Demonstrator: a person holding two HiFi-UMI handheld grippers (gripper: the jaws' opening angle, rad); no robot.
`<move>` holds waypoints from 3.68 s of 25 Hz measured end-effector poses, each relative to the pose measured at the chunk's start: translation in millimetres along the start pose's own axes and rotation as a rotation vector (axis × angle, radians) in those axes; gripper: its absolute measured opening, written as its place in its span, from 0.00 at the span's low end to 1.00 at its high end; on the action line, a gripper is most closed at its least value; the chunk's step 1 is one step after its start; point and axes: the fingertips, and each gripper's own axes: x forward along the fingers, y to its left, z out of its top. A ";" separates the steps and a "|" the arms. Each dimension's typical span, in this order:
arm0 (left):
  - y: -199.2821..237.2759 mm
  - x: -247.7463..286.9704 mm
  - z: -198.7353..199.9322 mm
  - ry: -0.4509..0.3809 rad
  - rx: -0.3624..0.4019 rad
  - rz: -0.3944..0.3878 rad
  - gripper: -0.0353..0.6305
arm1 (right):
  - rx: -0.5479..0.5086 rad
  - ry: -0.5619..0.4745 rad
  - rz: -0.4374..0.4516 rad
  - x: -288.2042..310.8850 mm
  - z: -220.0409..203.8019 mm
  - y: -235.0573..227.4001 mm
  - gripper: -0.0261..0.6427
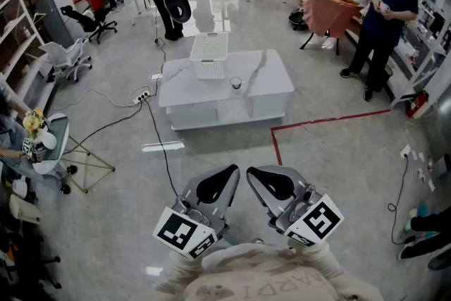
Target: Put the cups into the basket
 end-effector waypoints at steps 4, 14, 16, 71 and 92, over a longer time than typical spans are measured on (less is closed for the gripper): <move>9.6 8.9 6.0 -0.004 -0.001 0.000 0.05 | 0.000 -0.001 0.006 8.8 3.9 -10.2 0.07; 39.6 10.5 9.2 -0.011 -0.004 -0.013 0.05 | -0.018 0.012 0.002 39.0 -2.2 -15.8 0.07; 51.2 10.6 9.1 -0.011 -0.001 -0.016 0.05 | -0.048 0.022 0.003 50.5 -5.8 -17.1 0.07; 425.2 385.4 15.9 -0.001 0.026 -0.030 0.05 | 0.039 0.048 -0.112 301.3 -72.5 -496.6 0.08; 581.2 458.2 -13.0 0.091 0.070 -0.281 0.05 | 0.044 0.223 -0.294 438.1 -149.4 -602.7 0.08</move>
